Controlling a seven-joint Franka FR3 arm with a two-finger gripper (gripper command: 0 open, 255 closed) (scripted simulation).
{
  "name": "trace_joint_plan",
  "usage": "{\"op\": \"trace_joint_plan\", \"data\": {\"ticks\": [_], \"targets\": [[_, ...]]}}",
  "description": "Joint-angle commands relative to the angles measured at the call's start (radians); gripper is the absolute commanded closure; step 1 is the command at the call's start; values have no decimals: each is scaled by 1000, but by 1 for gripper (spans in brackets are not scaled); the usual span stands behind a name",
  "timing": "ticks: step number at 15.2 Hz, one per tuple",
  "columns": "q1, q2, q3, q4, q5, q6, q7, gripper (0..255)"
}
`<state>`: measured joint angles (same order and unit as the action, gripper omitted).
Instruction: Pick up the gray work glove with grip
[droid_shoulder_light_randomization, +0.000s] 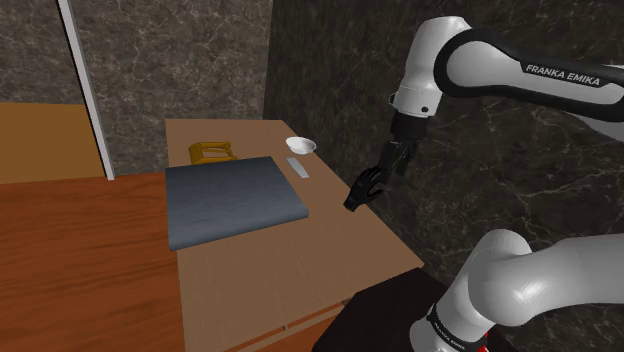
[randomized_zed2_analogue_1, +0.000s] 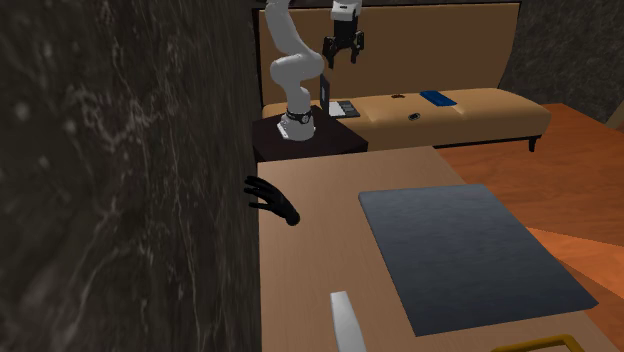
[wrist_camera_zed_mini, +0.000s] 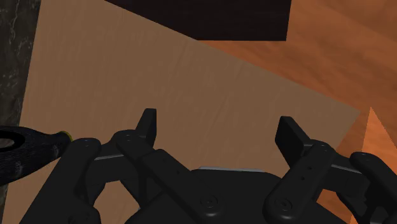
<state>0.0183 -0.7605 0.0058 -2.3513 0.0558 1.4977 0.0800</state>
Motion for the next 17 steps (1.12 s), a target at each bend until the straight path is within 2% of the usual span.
{"op": "trace_joint_plan", "data": {"ticks": [1,9,17], "targets": [[0,0,0,0,0,0,0,0],[6,-50,-113,-179,-241,116,-328,0],[-18,-6,-260,-286,-512,322,-631,0]]}}
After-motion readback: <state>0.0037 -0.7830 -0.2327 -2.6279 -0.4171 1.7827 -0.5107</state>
